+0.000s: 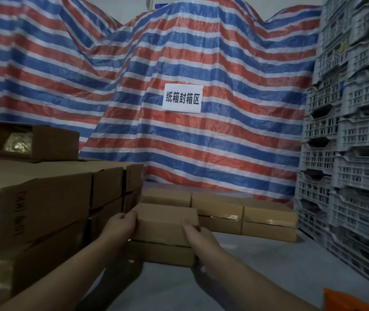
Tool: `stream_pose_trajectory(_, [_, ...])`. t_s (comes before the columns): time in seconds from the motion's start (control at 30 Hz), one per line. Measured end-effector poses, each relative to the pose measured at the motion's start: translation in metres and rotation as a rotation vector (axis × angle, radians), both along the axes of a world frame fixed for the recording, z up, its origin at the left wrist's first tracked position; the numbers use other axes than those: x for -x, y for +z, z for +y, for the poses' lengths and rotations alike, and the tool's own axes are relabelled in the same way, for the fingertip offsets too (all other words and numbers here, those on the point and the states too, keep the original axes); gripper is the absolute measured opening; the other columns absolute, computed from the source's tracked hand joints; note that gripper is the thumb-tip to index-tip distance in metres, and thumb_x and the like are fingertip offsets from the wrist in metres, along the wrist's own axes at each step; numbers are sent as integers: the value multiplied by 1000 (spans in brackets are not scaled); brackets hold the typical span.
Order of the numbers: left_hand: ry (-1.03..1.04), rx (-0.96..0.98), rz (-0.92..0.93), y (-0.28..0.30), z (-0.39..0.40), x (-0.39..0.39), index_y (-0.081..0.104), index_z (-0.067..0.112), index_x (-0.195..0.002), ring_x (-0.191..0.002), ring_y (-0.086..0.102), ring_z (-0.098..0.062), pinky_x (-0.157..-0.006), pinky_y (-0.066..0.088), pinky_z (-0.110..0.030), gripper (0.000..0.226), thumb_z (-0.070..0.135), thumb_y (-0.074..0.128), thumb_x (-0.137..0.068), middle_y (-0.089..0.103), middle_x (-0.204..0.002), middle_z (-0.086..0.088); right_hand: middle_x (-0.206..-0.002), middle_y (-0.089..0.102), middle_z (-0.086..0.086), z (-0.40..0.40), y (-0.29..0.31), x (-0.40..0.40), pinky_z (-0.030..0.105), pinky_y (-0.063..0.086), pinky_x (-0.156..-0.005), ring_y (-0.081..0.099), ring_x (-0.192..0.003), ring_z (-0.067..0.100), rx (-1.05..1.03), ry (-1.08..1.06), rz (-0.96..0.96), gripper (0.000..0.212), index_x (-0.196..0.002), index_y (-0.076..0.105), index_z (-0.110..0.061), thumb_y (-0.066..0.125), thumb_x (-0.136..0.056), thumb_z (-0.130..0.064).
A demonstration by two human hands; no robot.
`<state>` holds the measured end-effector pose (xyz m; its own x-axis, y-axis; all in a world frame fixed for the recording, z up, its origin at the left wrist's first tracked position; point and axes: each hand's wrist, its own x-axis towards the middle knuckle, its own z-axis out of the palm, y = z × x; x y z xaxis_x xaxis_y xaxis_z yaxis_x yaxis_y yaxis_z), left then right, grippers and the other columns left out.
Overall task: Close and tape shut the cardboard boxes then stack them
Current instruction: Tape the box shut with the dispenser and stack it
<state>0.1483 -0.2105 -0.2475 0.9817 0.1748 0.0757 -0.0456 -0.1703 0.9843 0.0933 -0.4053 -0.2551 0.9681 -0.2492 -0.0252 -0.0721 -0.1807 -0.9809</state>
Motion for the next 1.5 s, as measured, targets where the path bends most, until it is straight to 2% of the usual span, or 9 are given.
stream_pose_trajectory(0.17, [83, 14, -26, -9, -3, -45, 50, 9, -138, -122, 49, -37, -94, 40, -41, 60, 54, 40, -99, 51, -137, -18, -141, 55, 1, 14, -16, -40, 29, 41, -96, 54, -124, 23, 155, -86, -93, 70, -145, 47, -20, 49, -94, -67])
stream_pose_trajectory(0.43, [-19, 0, -77, -17, -5, -74, 49, 14, -140, -126, 47, -34, -97, 38, -39, 65, 60, 26, -100, 52, -139, -14, -145, 54, 2, 7, -35, -68, 45, 40, -111, 51, -131, 26, 296, -133, -155, 74, -149, 44, -21, 42, -94, -70])
stream_pose_trajectory(0.57, [99, -150, -169, -38, -6, -67, 49, 10, -133, -83, 56, -18, -67, 42, -31, 65, 59, 22, -100, 58, -100, -4, -140, 55, -3, 2, -40, -65, 44, 45, -107, 55, -123, 21, 203, -132, -247, 56, -144, 49, -25, 50, -97, -57])
stream_pose_trajectory(0.7, [133, -234, -333, -51, -4, -62, 49, 13, -130, -90, 50, -13, -77, 43, -33, 43, 44, 37, -102, 60, -121, -8, -136, 51, -6, 0, -43, -64, 46, 47, -104, 56, -114, 19, 225, -194, -252, 61, -139, 47, -27, 64, -85, -52])
stream_pose_trajectory(0.9, [152, -282, -200, -53, 1, -70, 42, 9, -139, -117, 54, -31, -83, 45, -36, 61, 53, 42, -98, 55, -132, -13, -122, 59, -2, -2, -46, -68, 46, 50, -98, 60, -106, 20, 304, -193, -237, 48, -119, 58, -22, 63, -89, -58])
stream_pose_trajectory(1.13, [155, -269, -147, -53, 2, -76, 45, 8, -136, -89, 53, -18, -70, 44, -34, 62, 57, 41, -97, 57, -123, -11, -119, 58, -3, -4, -47, -69, 47, 49, -98, 59, -106, 20, 310, -191, -231, 43, -111, 55, -26, 62, -87, -62])
stream_pose_trajectory(1.23, [164, -220, -134, -51, 2, -75, 50, 9, -131, -105, 57, -27, -83, 47, -39, 62, 59, 32, -99, 59, -122, -13, -116, 57, -5, -3, -45, -70, 45, 49, -97, 58, -104, 19, 288, -228, -234, 46, -109, 53, -27, 55, -88, -68])
stream_pose_trajectory(1.37, [177, -177, -131, -42, 2, -63, 55, 8, -118, -100, 58, -28, -86, 48, -41, 60, 58, 26, -100, 61, -111, -12, -106, 59, -1, 3, -40, -71, 47, 49, -95, 59, -94, 19, 254, -276, -200, 49, -101, 58, -22, 31, -99, -64])
stream_pose_trajectory(1.5, [180, -193, -145, -33, -2, -33, 51, 5, -126, -110, 59, -30, -94, 49, -41, 55, 49, 31, -102, 59, -123, -15, -112, 63, 9, 3, -28, -62, 50, 46, -100, 60, -100, 30, 90, -295, -133, 51, -109, 63, -14, 33, -102, -54])
